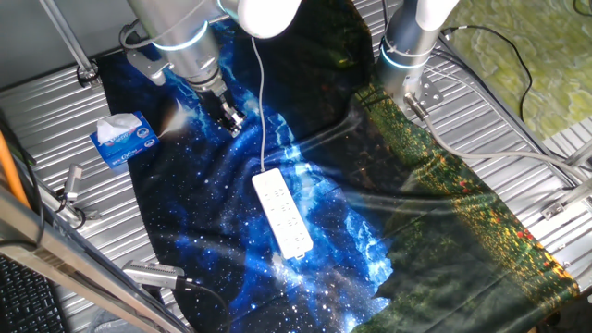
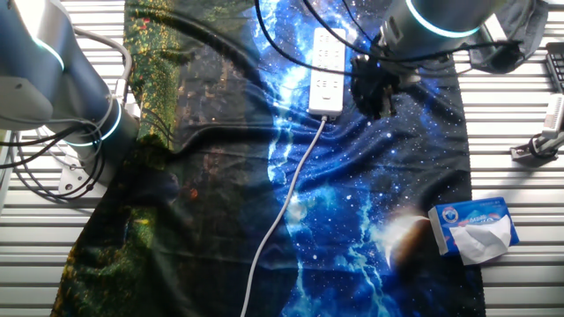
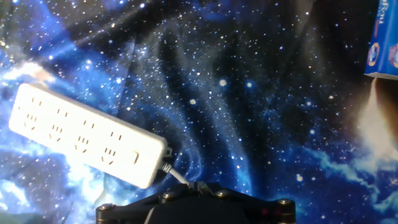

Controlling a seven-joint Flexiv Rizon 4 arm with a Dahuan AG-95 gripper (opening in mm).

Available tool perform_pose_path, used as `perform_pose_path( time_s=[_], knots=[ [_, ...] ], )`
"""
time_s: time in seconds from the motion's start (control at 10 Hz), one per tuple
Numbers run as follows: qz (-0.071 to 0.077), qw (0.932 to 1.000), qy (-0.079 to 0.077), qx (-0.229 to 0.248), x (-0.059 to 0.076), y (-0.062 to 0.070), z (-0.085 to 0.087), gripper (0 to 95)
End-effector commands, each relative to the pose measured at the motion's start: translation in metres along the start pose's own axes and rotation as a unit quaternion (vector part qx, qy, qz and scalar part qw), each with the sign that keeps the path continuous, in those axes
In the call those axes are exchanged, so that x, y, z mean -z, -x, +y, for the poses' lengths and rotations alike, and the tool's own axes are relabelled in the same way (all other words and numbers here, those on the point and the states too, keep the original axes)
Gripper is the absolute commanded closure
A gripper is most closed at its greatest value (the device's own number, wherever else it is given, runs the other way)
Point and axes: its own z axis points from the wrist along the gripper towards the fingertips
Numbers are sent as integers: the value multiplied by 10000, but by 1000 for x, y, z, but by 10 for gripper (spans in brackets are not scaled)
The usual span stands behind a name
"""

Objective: Turn on the power strip by pressing the button

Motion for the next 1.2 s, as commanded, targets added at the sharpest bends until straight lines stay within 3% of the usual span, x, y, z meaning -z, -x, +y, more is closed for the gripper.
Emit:
perform_pose_path(
  time_s=[0.1,0.3,0.5,1.2],
  knots=[
    [-53,9996,-81,-282,-5,-2,29,950],
    [-89,9983,-134,-563,-20,6,62,950],
    [-167,9976,-171,-653,-41,14,76,950],
    [-302,9976,-194,-589,-75,19,75,950]
  ],
)
